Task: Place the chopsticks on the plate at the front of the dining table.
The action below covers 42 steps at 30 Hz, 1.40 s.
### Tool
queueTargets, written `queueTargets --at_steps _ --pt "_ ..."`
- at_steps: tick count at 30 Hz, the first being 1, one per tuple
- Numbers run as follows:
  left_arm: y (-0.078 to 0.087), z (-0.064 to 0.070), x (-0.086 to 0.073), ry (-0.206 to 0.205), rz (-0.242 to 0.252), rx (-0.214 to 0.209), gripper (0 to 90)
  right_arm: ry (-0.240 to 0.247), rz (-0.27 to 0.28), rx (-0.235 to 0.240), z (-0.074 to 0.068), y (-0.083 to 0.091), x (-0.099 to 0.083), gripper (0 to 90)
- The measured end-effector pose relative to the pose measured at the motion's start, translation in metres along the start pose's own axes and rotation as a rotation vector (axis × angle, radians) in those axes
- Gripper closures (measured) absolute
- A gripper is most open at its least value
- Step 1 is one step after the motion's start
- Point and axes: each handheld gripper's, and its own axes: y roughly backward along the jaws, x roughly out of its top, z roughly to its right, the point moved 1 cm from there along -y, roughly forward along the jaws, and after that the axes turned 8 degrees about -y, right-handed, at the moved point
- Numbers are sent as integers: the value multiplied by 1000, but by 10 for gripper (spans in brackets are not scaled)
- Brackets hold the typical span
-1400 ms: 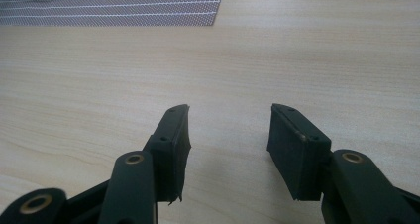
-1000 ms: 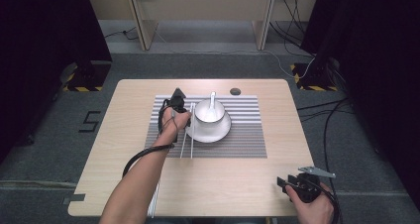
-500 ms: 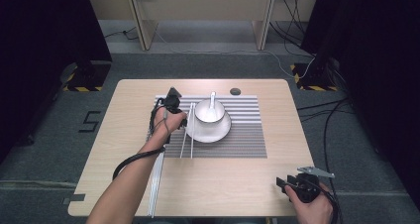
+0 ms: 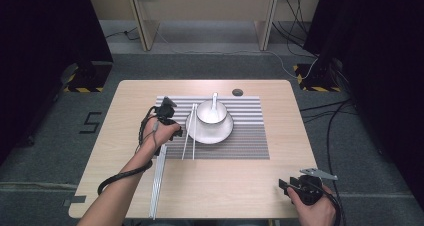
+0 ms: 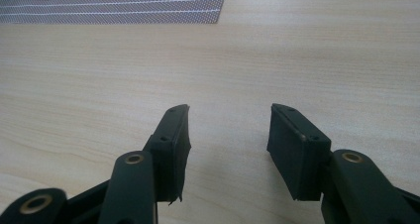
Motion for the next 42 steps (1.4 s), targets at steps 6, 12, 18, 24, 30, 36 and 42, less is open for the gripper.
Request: queueTargets --at_steps 6,12,18,24,30,36,42 --pt "-5 3 -11 -12 -6 -13 720 -1 0 -1 1 0 0 509" --pt "-8 3 -19 -17 -12 -13 712 -1 1 0 1 1 0 509" --pt "-9 3 -26 -32 -22 -5 709 0 -1 -1 1 1 0 509" --pt "-12 8 -28 -63 -49 2 708 1 0 -1 0 0 0 509" --pt "-18 8 -29 -67 -67 9 711 2 0 -2 1 0 0 509" --pt "-22 12 -30 -74 -77 4 713 3 0 -3 1 0 0 510" --pt "-24 17 -28 -83 -79 0 714 4 -2 -3 1 0 0 509"
